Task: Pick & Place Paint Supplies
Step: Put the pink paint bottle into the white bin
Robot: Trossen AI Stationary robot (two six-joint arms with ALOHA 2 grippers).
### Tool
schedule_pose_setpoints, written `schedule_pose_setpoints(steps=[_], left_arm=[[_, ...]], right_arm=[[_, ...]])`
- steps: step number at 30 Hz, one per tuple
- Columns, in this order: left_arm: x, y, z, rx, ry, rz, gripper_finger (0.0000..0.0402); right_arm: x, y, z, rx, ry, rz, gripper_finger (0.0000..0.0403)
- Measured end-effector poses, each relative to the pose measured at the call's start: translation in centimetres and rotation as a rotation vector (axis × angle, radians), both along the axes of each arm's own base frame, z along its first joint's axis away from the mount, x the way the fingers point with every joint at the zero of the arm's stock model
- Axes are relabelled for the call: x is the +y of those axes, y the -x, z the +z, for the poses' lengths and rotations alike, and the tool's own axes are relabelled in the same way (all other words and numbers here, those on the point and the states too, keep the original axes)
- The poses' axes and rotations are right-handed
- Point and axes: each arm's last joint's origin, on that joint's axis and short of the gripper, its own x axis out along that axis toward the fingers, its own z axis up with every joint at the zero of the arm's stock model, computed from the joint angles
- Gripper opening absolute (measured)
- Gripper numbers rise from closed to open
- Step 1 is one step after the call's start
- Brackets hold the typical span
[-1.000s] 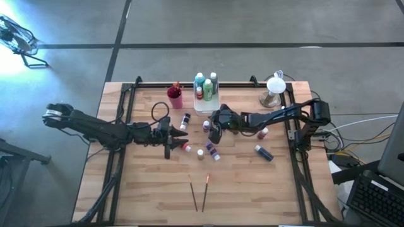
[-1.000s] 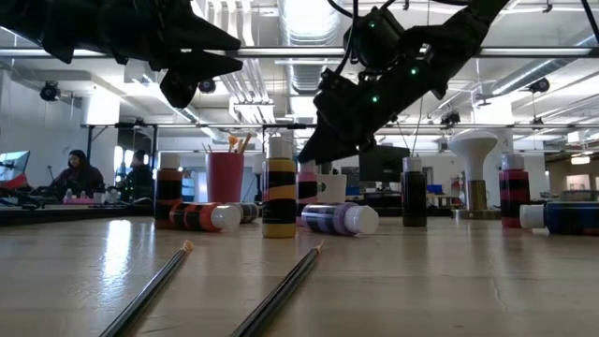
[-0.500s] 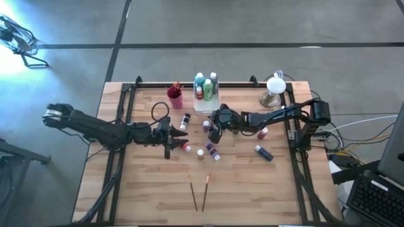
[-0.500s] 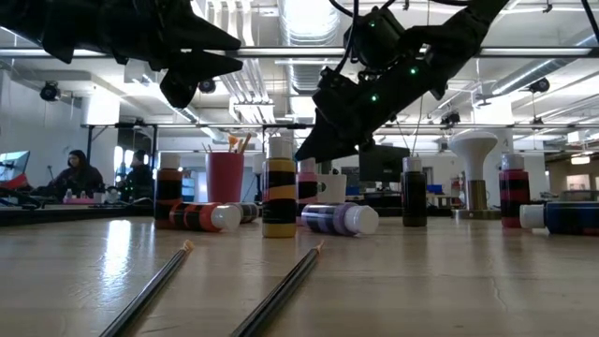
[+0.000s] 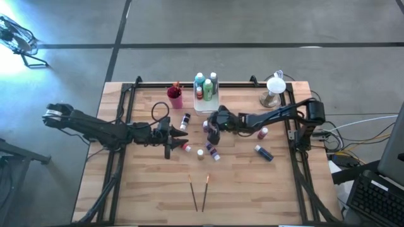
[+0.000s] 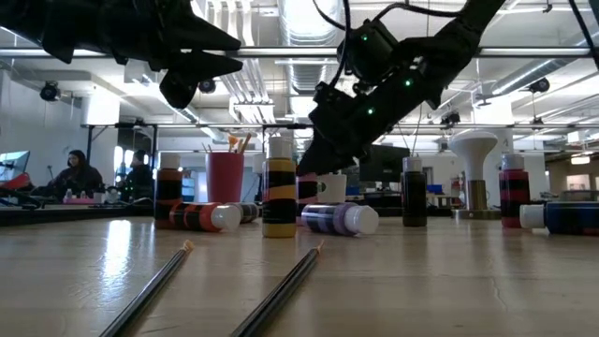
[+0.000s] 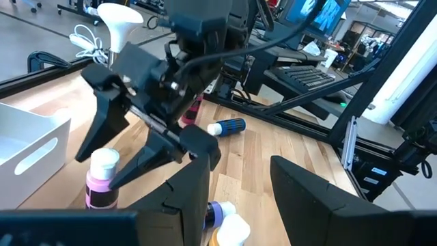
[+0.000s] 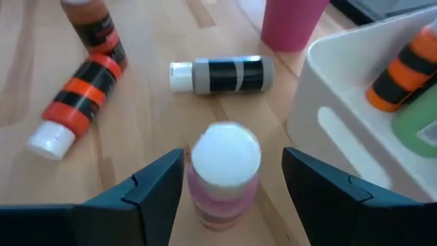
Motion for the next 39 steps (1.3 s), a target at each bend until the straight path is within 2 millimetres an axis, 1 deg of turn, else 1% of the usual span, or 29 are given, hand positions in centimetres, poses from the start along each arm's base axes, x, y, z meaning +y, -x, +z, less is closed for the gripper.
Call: schedule_pose_setpoints(steps=[4, 10, 19, 23, 26, 33, 39], left_arm=[[-0.02, 0.00, -0.03, 0.003, 0.000, -0.001, 0.0161], [-0.01, 0.01, -0.09, 0.009, -0.001, 0.000, 0.0161], [-0.02, 0.01, -0.09, 0.009, 0.001, -0.001, 0.0161], [-0.02, 0.01, -0.09, 0.009, 0.001, -0.001, 0.0161], [-0.02, 0.01, -0.09, 0.009, 0.001, -0.001, 0.0161], [-0.02, 0.01, -0.09, 0.009, 0.001, -0.001, 0.0161], [-0.01, 0.01, -0.09, 0.009, 0.001, -0.001, 0.0161]], right_arm=[[-0.02, -0.19, -0.61, 0.017, -0.003, 0.000, 0.0234], [-0.03, -0.21, -0.60, 0.014, -0.004, -0.001, 0.0231], [-0.15, -0.15, -0.60, 0.021, 0.003, 0.000, 0.0256], [-0.32, -0.13, -0.60, 0.021, 0.004, -0.005, 0.0259], [-0.49, -0.10, -0.60, 0.021, 0.004, -0.009, 0.0251], [-0.51, -0.10, -0.58, 0.020, 0.003, -0.010, 0.0217], [-0.51, -0.10, -0.57, 0.017, -0.003, -0.015, 0.0208]])
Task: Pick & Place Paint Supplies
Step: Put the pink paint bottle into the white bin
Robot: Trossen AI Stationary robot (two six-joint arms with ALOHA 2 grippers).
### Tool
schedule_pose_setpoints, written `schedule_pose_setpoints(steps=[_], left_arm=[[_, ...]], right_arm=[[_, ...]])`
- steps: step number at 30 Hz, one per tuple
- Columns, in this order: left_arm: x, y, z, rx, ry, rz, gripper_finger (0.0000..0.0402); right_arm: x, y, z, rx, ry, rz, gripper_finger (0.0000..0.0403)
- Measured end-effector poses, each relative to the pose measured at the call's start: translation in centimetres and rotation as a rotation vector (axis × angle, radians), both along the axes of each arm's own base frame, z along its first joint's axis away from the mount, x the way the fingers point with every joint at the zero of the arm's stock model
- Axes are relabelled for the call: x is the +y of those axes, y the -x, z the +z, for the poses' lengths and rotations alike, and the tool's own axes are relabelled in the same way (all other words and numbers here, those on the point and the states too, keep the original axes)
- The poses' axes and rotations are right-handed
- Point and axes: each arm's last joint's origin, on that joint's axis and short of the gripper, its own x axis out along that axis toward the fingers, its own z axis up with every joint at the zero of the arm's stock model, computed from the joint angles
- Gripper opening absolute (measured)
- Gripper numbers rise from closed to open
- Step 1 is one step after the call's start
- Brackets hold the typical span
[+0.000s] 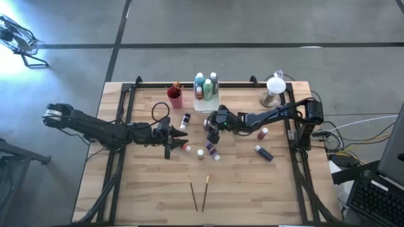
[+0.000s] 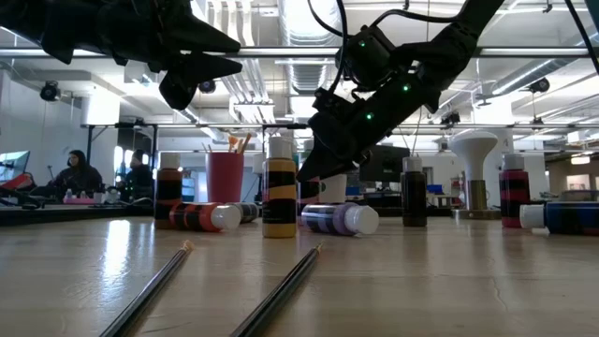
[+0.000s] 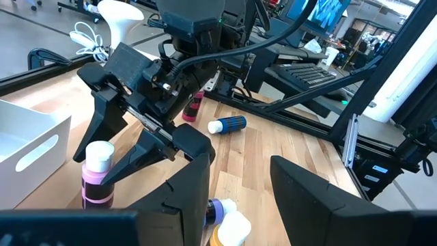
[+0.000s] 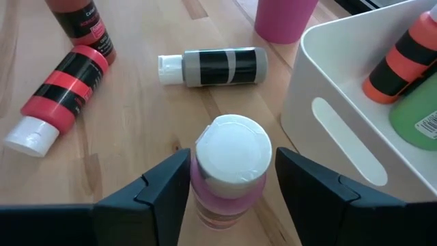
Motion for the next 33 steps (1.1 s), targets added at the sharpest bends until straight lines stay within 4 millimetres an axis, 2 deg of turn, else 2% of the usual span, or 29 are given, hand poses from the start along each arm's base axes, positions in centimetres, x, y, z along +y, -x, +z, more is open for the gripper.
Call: schedule_pose_setpoints(steps=[15, 20, 25, 33], left_arm=[[0.00, 0.00, -0.01, 0.002, -0.001, 0.000, 0.0161], [0.00, 0.00, -0.02, 0.002, -0.001, 0.000, 0.0161], [0.00, 0.01, -0.07, 0.007, -0.001, 0.000, 0.0161], [0.00, 0.01, -0.09, 0.009, -0.002, 0.000, 0.0161]], right_arm=[[0.01, 0.00, 0.03, -0.001, 0.000, 0.001, 0.0267], [-0.01, -0.18, 0.28, -0.008, 0.009, 0.005, 0.0276], [-0.11, -0.30, 0.45, -0.011, 0.020, 0.003, 0.0260], [-0.15, -0.25, 0.61, -0.011, 0.027, -0.001, 0.0210]])
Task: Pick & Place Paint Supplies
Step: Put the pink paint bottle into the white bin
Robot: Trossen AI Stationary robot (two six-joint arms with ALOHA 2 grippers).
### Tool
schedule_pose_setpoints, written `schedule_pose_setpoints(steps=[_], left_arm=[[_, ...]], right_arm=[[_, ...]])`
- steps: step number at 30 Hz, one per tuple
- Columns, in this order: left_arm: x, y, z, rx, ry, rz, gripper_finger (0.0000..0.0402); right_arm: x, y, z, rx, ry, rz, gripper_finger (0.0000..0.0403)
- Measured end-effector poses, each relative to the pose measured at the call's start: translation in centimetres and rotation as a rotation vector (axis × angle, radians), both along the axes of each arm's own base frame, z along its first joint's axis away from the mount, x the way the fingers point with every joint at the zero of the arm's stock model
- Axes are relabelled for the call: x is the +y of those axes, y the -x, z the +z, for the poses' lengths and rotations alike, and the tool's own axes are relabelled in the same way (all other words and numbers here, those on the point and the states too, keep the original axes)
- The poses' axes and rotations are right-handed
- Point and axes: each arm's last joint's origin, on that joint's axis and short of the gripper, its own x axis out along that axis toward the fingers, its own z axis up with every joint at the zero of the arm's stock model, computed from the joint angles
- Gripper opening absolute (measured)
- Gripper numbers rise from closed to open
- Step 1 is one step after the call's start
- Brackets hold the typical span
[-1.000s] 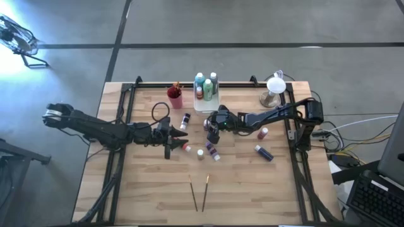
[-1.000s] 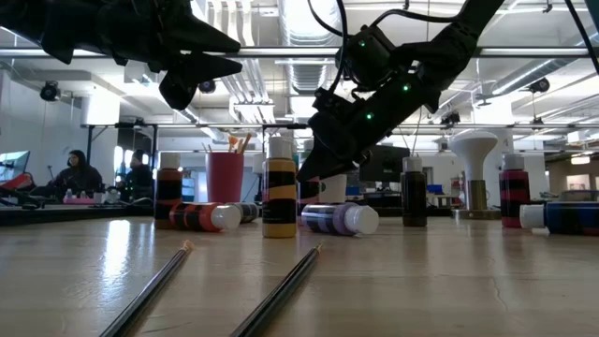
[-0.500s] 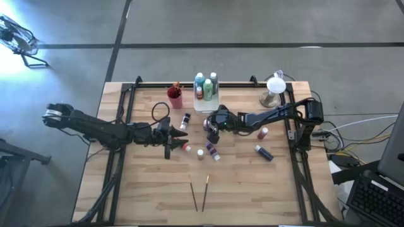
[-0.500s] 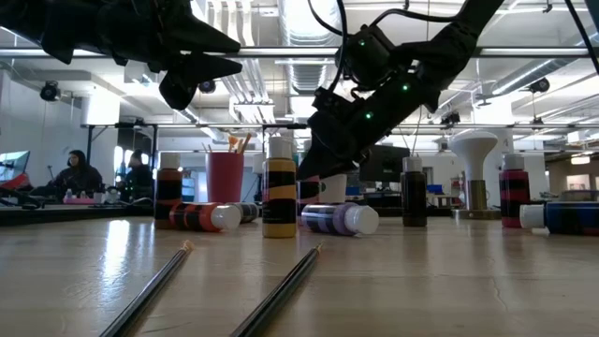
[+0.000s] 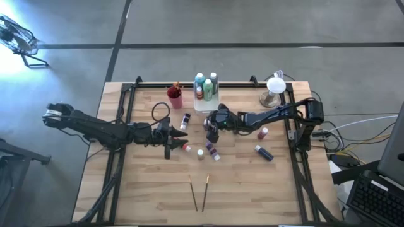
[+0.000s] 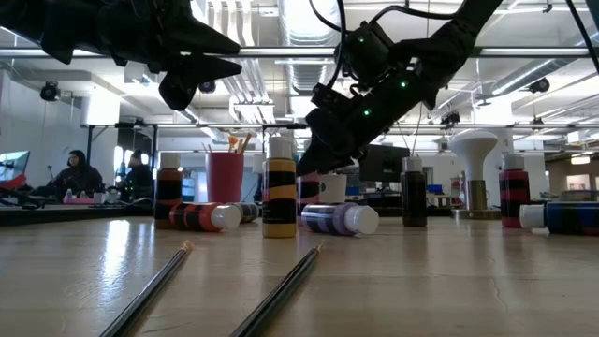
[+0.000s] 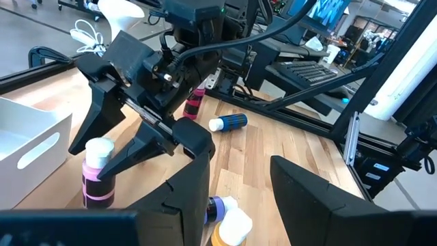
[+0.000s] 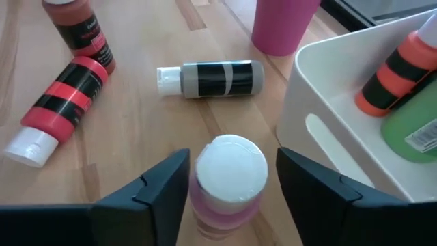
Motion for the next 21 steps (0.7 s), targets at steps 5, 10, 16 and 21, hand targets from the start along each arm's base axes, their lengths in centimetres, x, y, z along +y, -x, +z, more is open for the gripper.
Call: schedule_pose_setpoints(steps=[5, 10, 16, 21], left_arm=[[0.0, 0.0, 0.0, 0.001, 0.000, 0.000, 0.0161], [0.0, 0.0, -0.1, 0.007, -0.001, 0.000, 0.0161], [0.0, 0.0, -0.1, 0.007, -0.001, 0.000, 0.0161], [0.0, 0.0, -0.1, 0.008, -0.001, 0.001, 0.0161]], right_arm=[[-0.1, 0.1, 0.2, -0.001, 0.019, -0.024, 0.0160], [0.0, 0.3, 0.6, 0.010, 0.025, -0.018, 0.0110], [0.2, 1.2, 3.1, -0.021, 0.037, -0.011, 0.0110], [0.0, 2.9, 7.2, -0.096, 0.062, -0.018, 0.0110]])
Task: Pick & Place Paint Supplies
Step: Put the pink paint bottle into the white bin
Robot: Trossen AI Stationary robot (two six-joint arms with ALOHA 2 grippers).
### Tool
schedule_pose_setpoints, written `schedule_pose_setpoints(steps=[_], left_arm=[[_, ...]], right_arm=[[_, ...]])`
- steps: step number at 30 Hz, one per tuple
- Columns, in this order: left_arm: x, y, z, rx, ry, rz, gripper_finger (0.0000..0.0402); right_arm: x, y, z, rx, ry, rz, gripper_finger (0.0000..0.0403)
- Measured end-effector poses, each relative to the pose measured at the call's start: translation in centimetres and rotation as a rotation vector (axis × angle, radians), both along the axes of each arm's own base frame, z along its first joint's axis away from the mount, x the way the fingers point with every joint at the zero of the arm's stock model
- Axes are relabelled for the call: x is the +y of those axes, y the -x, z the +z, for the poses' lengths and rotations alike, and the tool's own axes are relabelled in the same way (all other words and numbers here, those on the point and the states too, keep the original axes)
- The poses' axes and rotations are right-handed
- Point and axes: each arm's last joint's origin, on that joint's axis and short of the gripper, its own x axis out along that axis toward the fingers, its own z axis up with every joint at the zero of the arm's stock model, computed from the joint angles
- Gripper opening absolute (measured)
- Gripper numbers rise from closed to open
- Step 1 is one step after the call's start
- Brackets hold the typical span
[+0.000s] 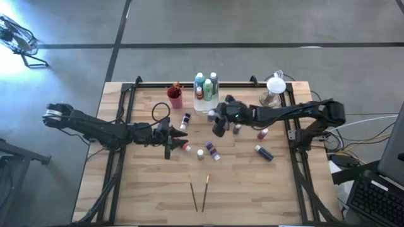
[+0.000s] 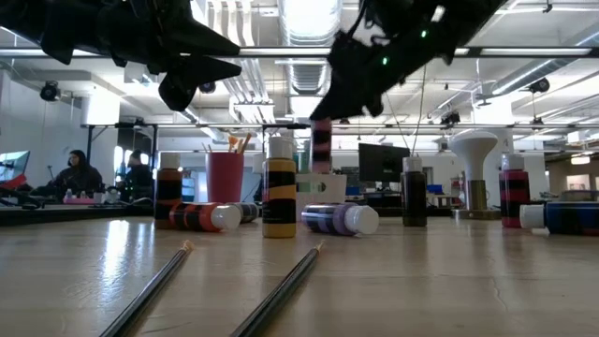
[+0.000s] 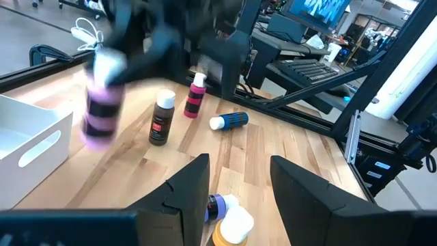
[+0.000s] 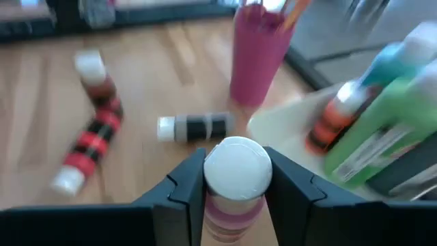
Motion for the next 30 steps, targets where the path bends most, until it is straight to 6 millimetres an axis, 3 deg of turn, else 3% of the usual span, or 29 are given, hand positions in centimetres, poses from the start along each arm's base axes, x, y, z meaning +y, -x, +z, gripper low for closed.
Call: schedule_pose_setpoints(steps=[4, 9, 14, 18, 30], left_arm=[[0.0, 0.0, 0.0, -0.002, 0.000, 0.000, 0.0161], [0.0, 0.0, 0.0, 0.000, 0.000, 0.000, 0.0161], [0.0, 0.0, 0.0, 0.000, 0.000, 0.000, 0.0161], [0.0, 0.0, 0.0, 0.002, -0.001, 0.000, 0.0161], [0.0, 0.0, 0.0, 0.004, -0.004, 0.000, 0.0161]], right_arm=[[-1.5, 1.5, 2.5, -0.061, 0.027, -0.060, 0.0110], [-4.6, 2.7, 3.5, -0.116, 0.029, -0.128, 0.0110], [-7.7, 2.5, 2.4, -0.140, 0.037, -0.174, 0.0110], [-9.7, 2.1, 0.3, -0.111, 0.010, -0.185, 0.0110], [-11.6, 1.1, -3.4, -0.046, 0.033, -0.206, 0.0110]])
